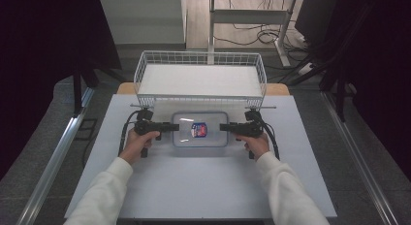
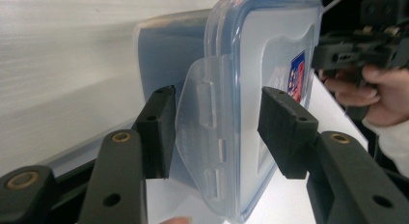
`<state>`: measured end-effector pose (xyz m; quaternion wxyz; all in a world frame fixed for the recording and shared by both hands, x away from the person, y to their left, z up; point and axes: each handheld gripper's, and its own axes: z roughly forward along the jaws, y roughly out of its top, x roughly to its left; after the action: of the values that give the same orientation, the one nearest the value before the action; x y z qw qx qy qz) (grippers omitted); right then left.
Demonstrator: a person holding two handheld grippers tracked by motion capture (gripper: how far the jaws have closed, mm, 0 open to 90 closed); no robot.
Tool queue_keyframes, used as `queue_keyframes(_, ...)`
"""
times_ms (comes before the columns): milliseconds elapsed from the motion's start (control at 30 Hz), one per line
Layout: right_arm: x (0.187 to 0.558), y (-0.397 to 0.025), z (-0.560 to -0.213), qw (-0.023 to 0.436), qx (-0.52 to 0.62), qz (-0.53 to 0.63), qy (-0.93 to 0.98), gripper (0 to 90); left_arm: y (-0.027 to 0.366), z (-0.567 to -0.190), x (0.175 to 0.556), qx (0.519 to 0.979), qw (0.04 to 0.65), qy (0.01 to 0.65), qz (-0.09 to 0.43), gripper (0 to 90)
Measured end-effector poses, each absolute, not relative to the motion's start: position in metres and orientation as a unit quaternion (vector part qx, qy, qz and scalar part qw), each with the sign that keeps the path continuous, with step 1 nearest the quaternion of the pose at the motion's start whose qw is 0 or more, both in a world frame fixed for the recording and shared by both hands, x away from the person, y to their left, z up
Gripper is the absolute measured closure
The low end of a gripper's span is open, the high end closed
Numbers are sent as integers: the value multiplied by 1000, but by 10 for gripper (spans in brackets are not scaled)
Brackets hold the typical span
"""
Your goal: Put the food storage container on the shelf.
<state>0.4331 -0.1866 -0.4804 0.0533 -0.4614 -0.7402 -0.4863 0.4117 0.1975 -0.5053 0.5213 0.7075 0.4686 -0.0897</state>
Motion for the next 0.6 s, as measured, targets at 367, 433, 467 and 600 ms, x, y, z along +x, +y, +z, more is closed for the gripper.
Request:
queue_keyframes(367, 436, -183, -486, 42, -495, -488, -718, 446, 195, -512, 418, 671, 534, 507, -92, 479)
queue_keyframes(433, 436, -183, -487, 41, -498, -488, -716, 444, 195, -512, 419, 669, 534, 509, -91, 478)
queue_keyframes(467, 437, -183, -488, 45, -508, -489, -707, 443, 194, -513, 420, 662, 537, 514, -91, 477)
queue_keyframes(600, 438, -183, -490, 50, -518, -492, -698, 441, 194, -514, 420, 661, 538, 517, -85, 475)
